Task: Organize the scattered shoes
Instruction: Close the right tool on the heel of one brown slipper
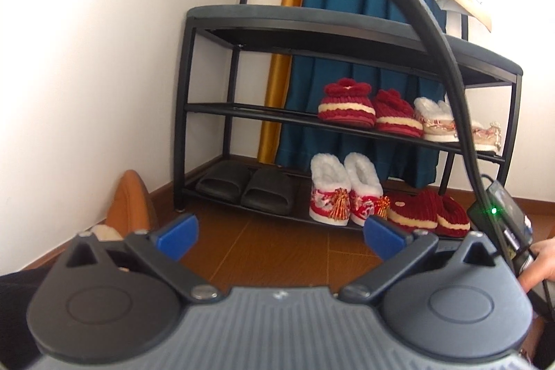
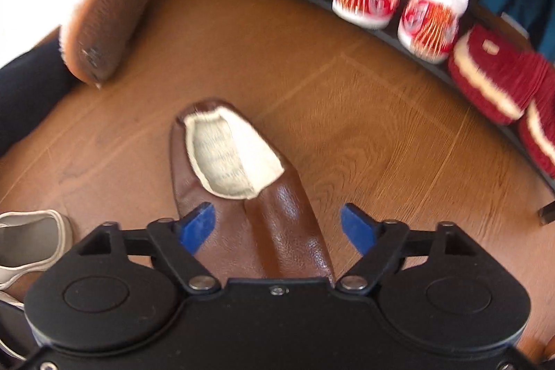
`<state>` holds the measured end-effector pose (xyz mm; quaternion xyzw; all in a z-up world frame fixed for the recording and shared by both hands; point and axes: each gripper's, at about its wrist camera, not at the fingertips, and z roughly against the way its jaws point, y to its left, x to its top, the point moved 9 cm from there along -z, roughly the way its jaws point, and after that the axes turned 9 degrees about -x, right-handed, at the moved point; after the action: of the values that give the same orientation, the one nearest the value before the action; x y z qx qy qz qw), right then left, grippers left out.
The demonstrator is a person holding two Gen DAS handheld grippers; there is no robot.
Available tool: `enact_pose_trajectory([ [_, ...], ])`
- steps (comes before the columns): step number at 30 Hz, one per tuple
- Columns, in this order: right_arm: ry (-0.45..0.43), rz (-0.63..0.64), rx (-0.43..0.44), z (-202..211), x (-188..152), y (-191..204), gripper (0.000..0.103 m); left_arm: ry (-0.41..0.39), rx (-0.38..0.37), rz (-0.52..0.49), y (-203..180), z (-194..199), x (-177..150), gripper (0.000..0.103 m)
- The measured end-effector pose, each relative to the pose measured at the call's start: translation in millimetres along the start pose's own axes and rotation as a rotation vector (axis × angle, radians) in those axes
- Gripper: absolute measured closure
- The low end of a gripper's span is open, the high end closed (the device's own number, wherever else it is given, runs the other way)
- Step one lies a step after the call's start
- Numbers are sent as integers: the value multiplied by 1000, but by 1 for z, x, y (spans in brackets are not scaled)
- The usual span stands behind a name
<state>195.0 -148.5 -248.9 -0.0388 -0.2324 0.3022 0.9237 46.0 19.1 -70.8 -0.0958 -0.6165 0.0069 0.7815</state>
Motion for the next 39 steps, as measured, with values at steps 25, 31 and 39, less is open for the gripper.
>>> enact_pose_trajectory([
  [25, -9, -934, 17, -20, 17, 3, 70, 4, 103, 99, 50, 1, 4, 0],
  [31, -101, -930, 16, 8, 13, -3, 17, 49, 105, 87, 46, -3, 6, 0],
  [39, -320, -855, -82, 117, -32, -18, 0, 151, 9, 18, 12, -17, 0, 0],
])
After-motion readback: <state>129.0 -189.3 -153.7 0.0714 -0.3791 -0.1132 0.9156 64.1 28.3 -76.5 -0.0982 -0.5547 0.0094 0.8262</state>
